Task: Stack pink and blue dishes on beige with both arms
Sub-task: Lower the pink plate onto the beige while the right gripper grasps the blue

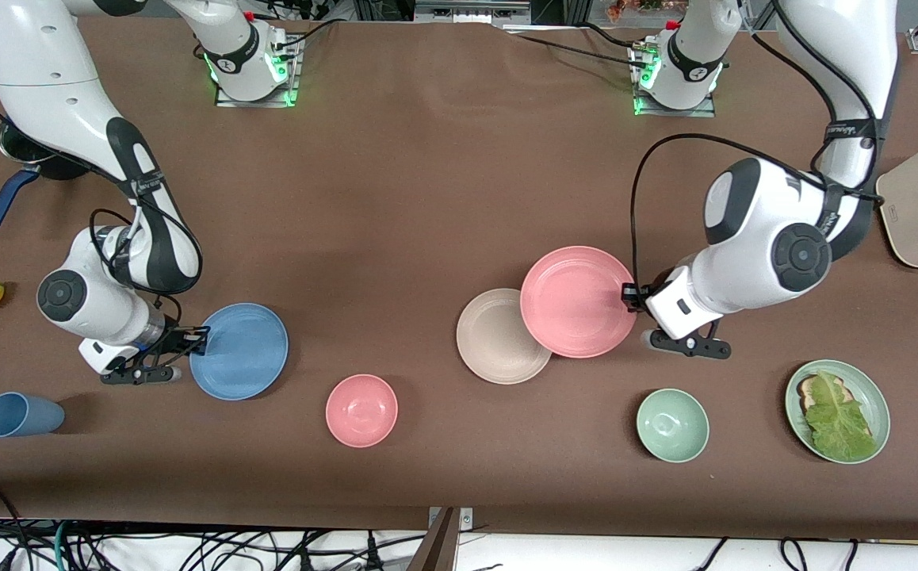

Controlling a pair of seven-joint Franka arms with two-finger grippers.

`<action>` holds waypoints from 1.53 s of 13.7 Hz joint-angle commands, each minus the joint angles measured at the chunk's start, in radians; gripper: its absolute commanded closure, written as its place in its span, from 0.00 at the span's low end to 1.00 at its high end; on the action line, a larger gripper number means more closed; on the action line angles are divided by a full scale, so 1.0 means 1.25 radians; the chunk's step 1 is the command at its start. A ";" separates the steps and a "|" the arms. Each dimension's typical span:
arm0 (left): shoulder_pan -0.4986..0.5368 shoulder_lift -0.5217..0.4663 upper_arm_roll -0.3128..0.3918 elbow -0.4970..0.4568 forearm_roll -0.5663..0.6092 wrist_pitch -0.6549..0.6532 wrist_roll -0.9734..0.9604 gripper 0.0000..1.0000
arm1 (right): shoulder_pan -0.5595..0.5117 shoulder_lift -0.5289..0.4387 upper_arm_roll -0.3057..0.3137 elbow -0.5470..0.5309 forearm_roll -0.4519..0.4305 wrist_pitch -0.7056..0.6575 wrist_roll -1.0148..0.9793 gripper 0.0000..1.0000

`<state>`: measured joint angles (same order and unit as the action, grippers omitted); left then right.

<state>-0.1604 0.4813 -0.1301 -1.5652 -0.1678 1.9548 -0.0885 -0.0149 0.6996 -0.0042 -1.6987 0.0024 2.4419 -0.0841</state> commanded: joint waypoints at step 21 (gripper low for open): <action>-0.162 0.168 0.016 0.015 0.118 0.244 -0.256 1.00 | -0.002 -0.088 0.060 0.081 0.073 -0.247 0.003 1.00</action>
<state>-0.3470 0.6832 -0.1201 -1.5653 -0.0493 2.2417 -0.3770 -0.0099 0.6025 0.0477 -1.6406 0.0585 2.2166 -0.0830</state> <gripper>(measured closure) 0.952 0.947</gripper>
